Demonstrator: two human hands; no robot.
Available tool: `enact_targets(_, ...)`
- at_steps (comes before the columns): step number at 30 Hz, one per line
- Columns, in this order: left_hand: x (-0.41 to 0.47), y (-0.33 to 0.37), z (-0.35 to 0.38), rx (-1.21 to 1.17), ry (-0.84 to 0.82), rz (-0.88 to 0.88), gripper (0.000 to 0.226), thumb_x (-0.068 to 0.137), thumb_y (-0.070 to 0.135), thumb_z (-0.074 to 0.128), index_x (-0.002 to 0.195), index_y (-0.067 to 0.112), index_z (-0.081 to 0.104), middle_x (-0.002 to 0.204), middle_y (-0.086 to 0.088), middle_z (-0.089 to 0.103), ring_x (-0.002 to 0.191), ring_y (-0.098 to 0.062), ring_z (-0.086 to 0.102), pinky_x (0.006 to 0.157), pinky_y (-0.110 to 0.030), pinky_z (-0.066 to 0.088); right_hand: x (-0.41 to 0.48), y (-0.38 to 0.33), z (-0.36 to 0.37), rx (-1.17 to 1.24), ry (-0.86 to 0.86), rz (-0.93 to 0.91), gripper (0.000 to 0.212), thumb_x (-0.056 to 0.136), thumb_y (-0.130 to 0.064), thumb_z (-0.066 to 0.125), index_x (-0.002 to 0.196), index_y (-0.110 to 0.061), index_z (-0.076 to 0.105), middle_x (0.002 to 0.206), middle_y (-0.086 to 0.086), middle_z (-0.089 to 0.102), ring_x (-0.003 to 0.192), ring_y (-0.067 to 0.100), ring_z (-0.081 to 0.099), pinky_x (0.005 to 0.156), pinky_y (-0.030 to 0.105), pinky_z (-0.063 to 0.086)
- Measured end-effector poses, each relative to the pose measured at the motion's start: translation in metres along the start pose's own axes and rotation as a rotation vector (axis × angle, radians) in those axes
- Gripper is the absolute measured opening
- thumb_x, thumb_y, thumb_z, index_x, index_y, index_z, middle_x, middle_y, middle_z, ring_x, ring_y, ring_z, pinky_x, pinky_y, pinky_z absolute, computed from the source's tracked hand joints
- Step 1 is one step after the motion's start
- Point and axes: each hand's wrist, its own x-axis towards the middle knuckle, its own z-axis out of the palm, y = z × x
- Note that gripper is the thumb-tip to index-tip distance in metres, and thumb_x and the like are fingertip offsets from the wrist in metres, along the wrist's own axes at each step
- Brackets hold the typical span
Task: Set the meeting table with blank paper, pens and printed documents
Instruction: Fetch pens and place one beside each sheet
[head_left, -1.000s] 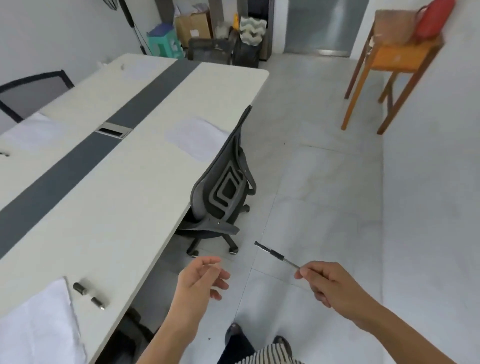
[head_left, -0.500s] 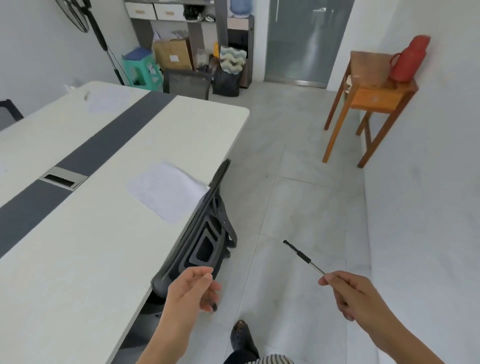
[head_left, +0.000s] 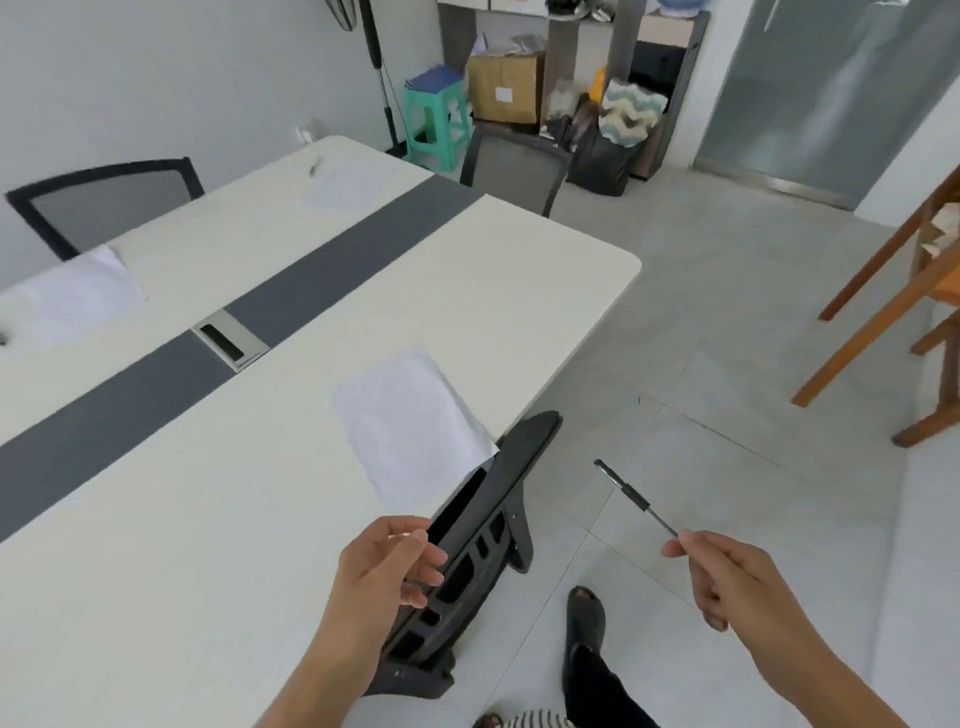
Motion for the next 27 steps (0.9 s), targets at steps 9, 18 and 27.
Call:
enact_targets(9,0.047,0.042,0.035,-0.101,0.308,0.000,0.014,0.096,0.006,0.051,0.102,0.004,0.064,0.079,-0.016,0.071,0.067,-0.024,0.062,0.057,-0.033,0.046,0.199,-0.097,0.026,-0.140,-0.242,-0.089,0.026,0.097,-0.016,0.052,0.085,-0.005,0.072,0.068,0.007,0.045,0.061,0.018,0.043,0.054,0.028,0.034)
enact_targets(18,0.037,0.022,0.018,-0.233,0.566,-0.122,0.014,0.095,0.005,0.053,0.100,0.003,0.065,0.077,-0.017,0.072,0.064,-0.024,0.063,0.052,-0.031,0.046,0.318,-0.129,0.150,-0.390,-0.381,-0.131,0.018,0.087,-0.016,0.069,0.102,-0.006,0.074,0.099,0.006,0.072,0.089,0.018,0.059,0.082,0.028,0.046)
enact_targets(27,0.056,0.019,-0.029,-0.284,0.614,-0.139,0.013,0.094,0.001,0.052,0.098,0.000,0.065,0.074,-0.019,0.069,0.059,-0.022,0.062,0.045,-0.027,0.046,0.370,-0.099,0.231,-0.790,-0.230,-0.141,0.021,0.089,-0.024,0.059,0.105,-0.017,0.072,0.109,0.006,0.072,0.094,0.031,0.065,0.078,0.032,0.050)
